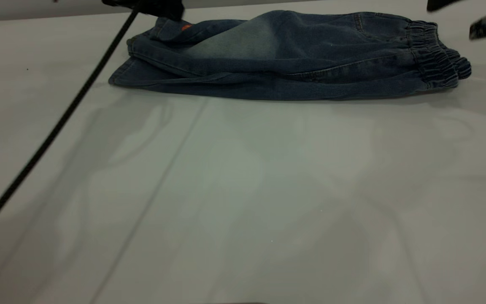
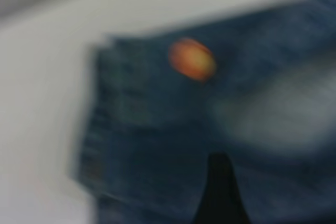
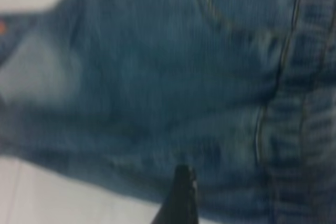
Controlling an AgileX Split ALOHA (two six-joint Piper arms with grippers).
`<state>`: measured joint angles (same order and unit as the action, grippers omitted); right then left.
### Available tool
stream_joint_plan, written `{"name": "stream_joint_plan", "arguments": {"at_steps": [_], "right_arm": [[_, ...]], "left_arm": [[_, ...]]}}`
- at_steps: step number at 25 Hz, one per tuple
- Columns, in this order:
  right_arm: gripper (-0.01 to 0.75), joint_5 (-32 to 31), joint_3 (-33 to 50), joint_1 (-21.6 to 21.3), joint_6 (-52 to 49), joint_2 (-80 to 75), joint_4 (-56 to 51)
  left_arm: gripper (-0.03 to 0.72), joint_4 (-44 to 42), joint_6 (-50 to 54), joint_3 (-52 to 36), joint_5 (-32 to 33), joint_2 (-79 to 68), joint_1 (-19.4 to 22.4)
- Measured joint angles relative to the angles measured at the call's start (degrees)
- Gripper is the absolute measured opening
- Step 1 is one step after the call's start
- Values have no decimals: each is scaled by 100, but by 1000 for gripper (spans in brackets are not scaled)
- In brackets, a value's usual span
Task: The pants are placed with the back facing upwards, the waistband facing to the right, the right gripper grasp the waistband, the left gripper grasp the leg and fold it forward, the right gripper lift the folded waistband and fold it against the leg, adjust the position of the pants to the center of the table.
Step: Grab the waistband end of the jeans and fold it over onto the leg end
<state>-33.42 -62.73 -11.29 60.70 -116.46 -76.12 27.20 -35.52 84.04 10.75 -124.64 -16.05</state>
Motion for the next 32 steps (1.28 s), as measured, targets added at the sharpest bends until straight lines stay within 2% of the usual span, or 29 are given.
{"name": "stream_joint_plan", "arguments": {"at_steps": [3,6,16,21,23,25,26,30,32], "right_arm": [[626,-6,-6,0,-294,-180,302],[623,-6,-25,0,-266,-475,290],[611,25,-44,0,1060,-999,-1023],[575,-1,-69,0,1460,-1229,-1523],[531,-13,-95,0,1492,-1279,-1626],[447,5,-102,-4,1496,-1321,-1668],[398,22,-102,-4,1496,-1331,-1668],[125,-61,-102,-4,1475,-1397,-1656],[48,-177,-102,-4,1475,-1415,-1648]], "left_arm": [[486,-17,-7,339,1150,0,0],[486,-35,-17,534,1735,0,0],[486,-45,-17,556,1893,0,0],[487,-45,-17,556,1893,0,0],[487,-45,-17,556,1893,0,0],[487,-45,-5,556,1893,0,0],[487,-45,0,556,1893,-5,0],[487,-40,6,556,1888,-65,-10],[487,-40,6,556,1888,-121,-61]]}}
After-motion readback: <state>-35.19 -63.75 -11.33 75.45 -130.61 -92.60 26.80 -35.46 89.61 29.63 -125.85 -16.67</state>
